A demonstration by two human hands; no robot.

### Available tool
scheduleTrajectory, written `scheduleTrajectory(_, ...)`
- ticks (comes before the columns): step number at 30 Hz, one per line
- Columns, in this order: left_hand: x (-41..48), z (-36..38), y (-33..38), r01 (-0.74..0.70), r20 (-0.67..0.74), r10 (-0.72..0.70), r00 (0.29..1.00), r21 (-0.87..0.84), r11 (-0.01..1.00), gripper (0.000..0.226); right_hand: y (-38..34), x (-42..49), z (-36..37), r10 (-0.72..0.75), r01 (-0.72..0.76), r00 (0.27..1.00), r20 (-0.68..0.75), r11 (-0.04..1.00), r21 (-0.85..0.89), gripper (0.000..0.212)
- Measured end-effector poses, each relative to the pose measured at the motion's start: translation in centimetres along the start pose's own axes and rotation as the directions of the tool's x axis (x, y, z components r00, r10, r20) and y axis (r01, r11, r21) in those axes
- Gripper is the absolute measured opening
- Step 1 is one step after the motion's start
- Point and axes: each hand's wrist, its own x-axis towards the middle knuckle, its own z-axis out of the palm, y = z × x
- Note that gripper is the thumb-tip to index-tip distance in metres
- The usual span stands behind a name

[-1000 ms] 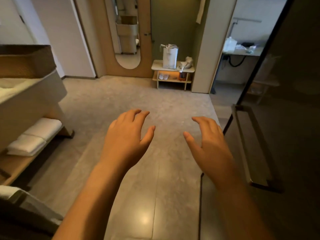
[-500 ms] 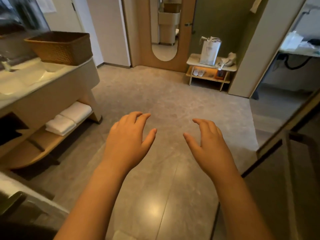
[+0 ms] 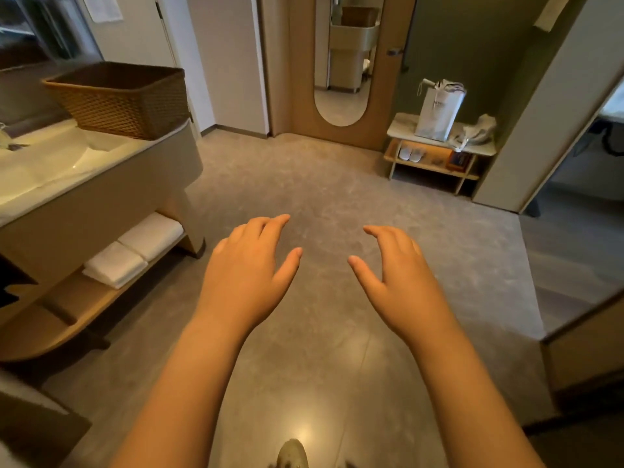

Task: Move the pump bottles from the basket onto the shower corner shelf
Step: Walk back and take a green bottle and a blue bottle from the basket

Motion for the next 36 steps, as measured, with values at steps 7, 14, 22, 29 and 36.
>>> scheduleTrajectory(7, 10.2, 2.1, -6.0, 0.035, 0.0, -0.035, 0.999, 0.012, 0.999, 0.048, 0.0, 12.0, 4.6, 0.021, -0.02, 1.0, 0.02, 0.999, -0.041, 0.049)
scheduleTrajectory(14, 15.6, 3.9, -10.9, 0.094, 0.015, -0.094, 0.995, 0.02, 0.995, 0.048, -0.9, 19.4, 9.1, 0.007, -0.007, 0.998, 0.068, 1.0, -0.006, 0.048)
scheduleTrajectory(22, 21.6, 5.9, -16.7, 0.255, -0.001, -0.255, 0.967, 0.068, 0.965, 0.049, -1.9, 29.5, 15.0, -0.111, 0.103, 0.984, 0.141, 0.993, 0.064, 0.054)
scheduleTrajectory(29, 31.6, 7.3, -19.6, 0.347, -0.068, -0.342, 0.937, 0.106, 0.932, 0.05, -0.2, 41.9, 18.3, -0.212, 0.191, 0.962, 0.173, 0.973, 0.131, 0.058)
scheduleTrajectory(36, 44.7, 9.1, -20.3, 0.369, -0.093, -0.358, 0.929, 0.161, 0.915, 0.054, 2.8, 55.2, 19.2, -0.263, 0.238, 0.955, 0.135, 0.956, 0.173, 0.056)
